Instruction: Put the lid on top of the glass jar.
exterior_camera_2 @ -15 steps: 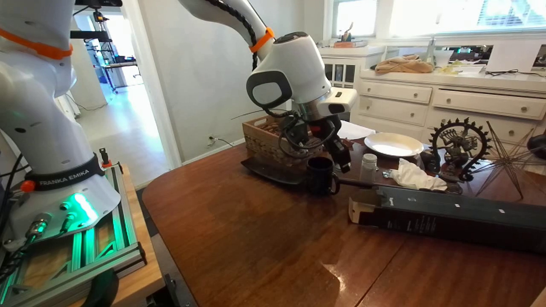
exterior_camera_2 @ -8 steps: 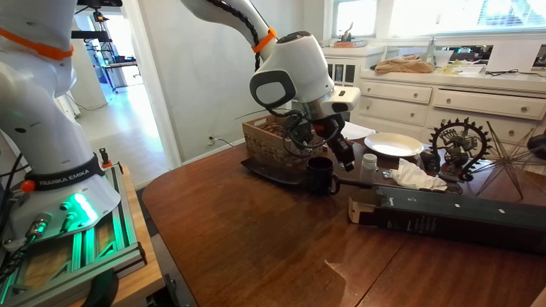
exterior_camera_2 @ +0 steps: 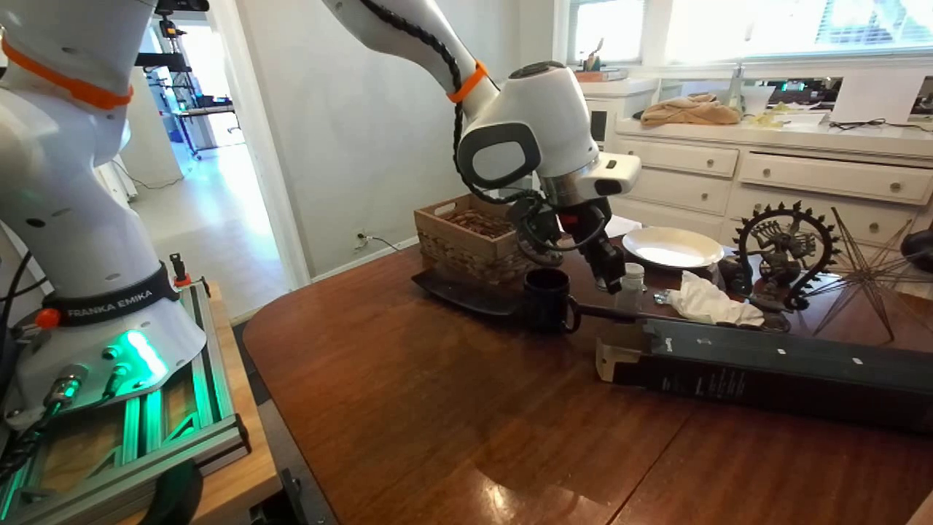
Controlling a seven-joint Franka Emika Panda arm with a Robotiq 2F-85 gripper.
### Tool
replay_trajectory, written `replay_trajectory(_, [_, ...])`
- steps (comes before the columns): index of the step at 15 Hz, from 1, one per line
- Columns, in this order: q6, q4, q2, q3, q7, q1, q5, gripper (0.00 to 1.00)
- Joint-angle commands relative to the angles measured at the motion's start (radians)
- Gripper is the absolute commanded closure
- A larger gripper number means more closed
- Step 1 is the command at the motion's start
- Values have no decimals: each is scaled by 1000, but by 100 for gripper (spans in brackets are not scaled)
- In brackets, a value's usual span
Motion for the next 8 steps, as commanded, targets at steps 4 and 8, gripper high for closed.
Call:
replay_trajectory(4, [-106, 150, 59, 76, 117, -70, -131, 78])
replay_trajectory(8, [-129, 210, 91, 116, 96, -94, -143, 78])
